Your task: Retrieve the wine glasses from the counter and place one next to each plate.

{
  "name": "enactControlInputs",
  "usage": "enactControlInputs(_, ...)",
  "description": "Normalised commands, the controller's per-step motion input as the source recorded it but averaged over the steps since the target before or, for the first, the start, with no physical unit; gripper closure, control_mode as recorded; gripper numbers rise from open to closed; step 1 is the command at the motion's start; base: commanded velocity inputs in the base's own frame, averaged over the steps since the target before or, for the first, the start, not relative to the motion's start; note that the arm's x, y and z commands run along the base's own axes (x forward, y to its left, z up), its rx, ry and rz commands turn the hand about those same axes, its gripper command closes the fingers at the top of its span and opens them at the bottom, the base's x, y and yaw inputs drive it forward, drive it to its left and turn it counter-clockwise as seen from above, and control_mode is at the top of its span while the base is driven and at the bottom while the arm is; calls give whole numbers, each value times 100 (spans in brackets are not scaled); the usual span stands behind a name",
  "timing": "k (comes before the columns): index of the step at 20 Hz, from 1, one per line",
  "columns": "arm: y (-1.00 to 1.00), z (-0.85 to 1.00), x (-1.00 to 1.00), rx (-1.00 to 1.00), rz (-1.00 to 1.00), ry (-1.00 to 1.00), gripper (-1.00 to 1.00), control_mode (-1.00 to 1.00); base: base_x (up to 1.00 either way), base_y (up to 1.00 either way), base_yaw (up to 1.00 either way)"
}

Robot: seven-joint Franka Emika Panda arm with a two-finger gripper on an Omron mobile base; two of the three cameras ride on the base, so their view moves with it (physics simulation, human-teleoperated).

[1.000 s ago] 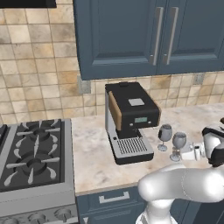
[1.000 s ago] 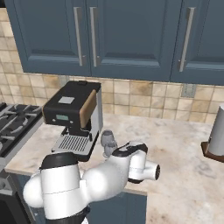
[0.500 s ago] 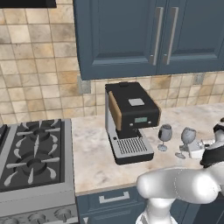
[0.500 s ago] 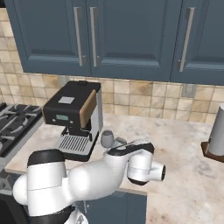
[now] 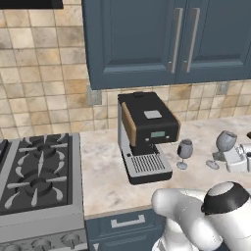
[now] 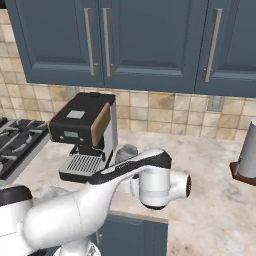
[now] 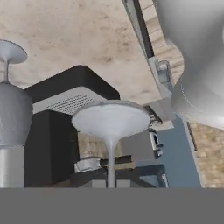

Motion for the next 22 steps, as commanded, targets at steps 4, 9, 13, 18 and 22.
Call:
enactControlInputs(4, 38, 86, -58, -24, -11, -8, 100, -100, 0, 0, 0)
enactControlInputs(9, 35, 76, -53, -19, -8, -7, 100, -100, 0, 0, 0)
enactControlInputs(13, 23, 80, -34, -15, 0, -5, 100, -100, 0, 0, 0)
enactControlInputs(18, 12, 40, -24, -6, 11, 0, 100, -100, 0, 0, 0)
enactControlInputs(22, 2, 14, -31, 0, 15, 0, 100, -100, 0, 0, 0)
